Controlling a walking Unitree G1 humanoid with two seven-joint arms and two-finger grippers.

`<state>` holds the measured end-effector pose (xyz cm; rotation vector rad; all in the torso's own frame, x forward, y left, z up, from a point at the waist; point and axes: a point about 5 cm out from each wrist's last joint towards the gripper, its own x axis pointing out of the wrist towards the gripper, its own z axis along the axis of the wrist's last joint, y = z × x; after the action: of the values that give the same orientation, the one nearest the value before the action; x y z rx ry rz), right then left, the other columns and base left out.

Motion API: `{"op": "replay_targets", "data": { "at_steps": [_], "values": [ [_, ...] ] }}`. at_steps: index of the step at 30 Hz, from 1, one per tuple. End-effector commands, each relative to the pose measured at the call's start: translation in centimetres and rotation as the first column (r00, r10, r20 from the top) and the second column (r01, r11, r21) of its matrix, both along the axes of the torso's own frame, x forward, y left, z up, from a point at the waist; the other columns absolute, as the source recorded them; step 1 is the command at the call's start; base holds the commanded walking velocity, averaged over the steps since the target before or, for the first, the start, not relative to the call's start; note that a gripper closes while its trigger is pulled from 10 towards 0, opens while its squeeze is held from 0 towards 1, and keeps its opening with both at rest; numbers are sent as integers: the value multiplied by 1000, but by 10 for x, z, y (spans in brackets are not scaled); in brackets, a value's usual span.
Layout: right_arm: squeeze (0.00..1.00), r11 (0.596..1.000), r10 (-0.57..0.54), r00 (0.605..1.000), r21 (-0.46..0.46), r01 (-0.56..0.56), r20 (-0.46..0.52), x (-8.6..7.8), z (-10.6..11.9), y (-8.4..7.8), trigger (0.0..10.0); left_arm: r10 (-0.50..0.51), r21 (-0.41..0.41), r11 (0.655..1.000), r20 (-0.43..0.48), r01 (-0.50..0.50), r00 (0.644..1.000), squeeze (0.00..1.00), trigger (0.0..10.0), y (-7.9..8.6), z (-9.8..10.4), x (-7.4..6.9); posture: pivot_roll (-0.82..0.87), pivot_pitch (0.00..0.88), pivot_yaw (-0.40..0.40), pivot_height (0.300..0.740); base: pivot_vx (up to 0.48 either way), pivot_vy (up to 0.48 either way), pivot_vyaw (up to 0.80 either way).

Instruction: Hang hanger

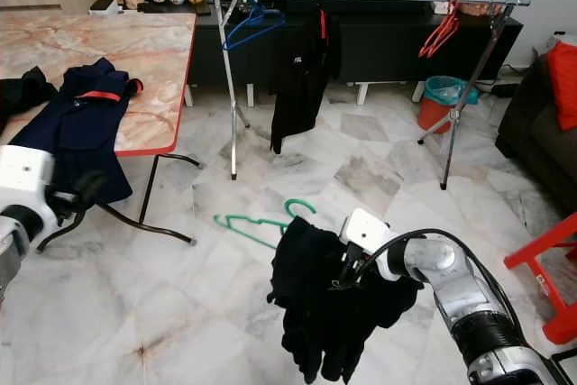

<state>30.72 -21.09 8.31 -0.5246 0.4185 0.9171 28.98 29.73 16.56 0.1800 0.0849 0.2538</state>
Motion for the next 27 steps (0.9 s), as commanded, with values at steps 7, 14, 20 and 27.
{"op": "replay_targets", "data": {
  "at_steps": [7,14,20,27],
  "values": [
    [0,994,-19,998,108,12,65,14,24,2,10000,250,-6,967,-185,-256,950,0,10000,10,-50,-13,135,0,-29,740,0,0,0],
    [0,941,271,963,209,-265,-1,-5,38,15,10000,-75,-132,991,-402,23,913,0,10000,-34,-92,-15,138,0,-35,740,0,0,0],
    [0,914,348,938,222,-341,8,-4,47,19,10000,-372,-282,920,-423,270,826,0,10000,-77,-101,-21,136,0,-35,740,0,0,0],
    [0,876,414,910,269,-401,11,-5,59,17,10000,-489,-359,860,-382,361,784,0,10000,-90,-96,-24,145,0,-46,740,0,0,0]
  ]
}}
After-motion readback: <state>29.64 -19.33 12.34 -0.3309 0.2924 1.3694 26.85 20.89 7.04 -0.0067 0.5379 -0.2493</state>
